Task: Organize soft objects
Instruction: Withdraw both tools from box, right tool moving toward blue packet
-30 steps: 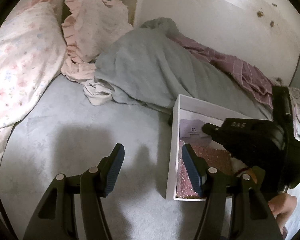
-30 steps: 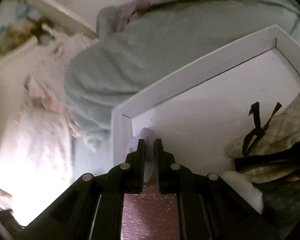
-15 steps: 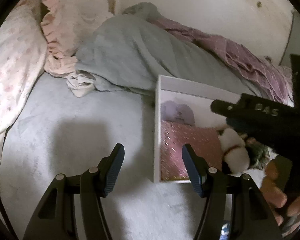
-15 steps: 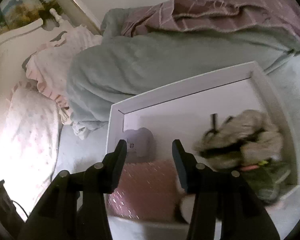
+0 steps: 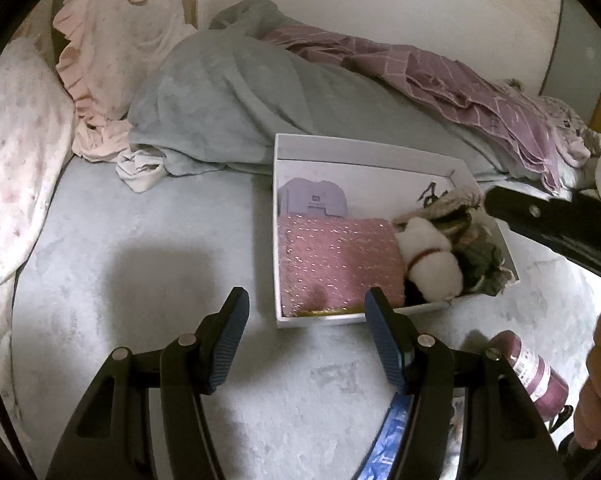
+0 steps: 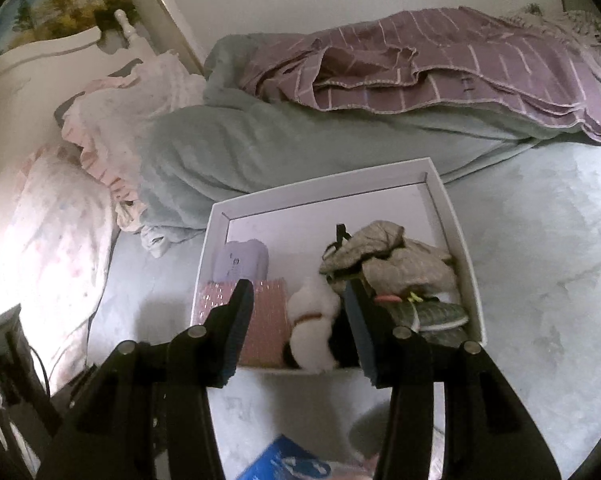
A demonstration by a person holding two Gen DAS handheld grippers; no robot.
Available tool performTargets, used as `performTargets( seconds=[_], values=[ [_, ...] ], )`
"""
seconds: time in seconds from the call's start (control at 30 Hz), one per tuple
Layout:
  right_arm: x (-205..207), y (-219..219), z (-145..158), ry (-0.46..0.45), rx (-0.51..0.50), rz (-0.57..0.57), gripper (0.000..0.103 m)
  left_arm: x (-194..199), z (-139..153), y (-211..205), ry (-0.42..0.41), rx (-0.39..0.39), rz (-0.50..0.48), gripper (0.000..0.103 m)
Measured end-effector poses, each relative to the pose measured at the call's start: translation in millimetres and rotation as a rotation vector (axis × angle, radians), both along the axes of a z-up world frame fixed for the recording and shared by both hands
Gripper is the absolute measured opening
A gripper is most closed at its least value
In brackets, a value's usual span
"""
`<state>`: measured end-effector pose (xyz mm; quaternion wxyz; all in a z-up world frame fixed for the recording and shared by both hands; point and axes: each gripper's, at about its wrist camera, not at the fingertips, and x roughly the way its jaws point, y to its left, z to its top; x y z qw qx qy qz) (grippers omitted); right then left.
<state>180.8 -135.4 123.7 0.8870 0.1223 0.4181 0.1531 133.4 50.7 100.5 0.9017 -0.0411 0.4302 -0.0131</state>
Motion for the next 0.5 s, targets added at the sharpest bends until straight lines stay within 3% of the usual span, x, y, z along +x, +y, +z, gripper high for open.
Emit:
performTargets(
  seconds=[0.23, 0.5],
  values=[
    [-46.3, -20.2, 5.5, -0.135, -0.110, -0.039, 0.060, -0.4, 2.4, -12.9, 0.005, 0.023, -0.019, 0.060],
    [-89.4, -60.1, -13.5, -0.143, -0.158, -0.011, 0.062, -0.3, 3.6, -34.7, 0.021, 0.008, -0.077, 0.060]
  ],
)
